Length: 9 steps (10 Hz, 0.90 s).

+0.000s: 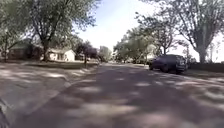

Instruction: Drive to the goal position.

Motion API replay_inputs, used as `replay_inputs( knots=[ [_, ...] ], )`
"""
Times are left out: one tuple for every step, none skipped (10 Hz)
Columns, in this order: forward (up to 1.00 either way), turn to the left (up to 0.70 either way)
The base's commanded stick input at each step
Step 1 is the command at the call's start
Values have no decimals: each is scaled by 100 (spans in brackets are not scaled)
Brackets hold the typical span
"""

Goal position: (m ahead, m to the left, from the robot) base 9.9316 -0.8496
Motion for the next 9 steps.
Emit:
replay_inputs(
  knots=[
    [100,0],
    [100,0],
    [100,0],
    [100,0],
    [100,0],
    [100,0],
    [100,0],
    [100,4],
    [100,13]
  ],
)
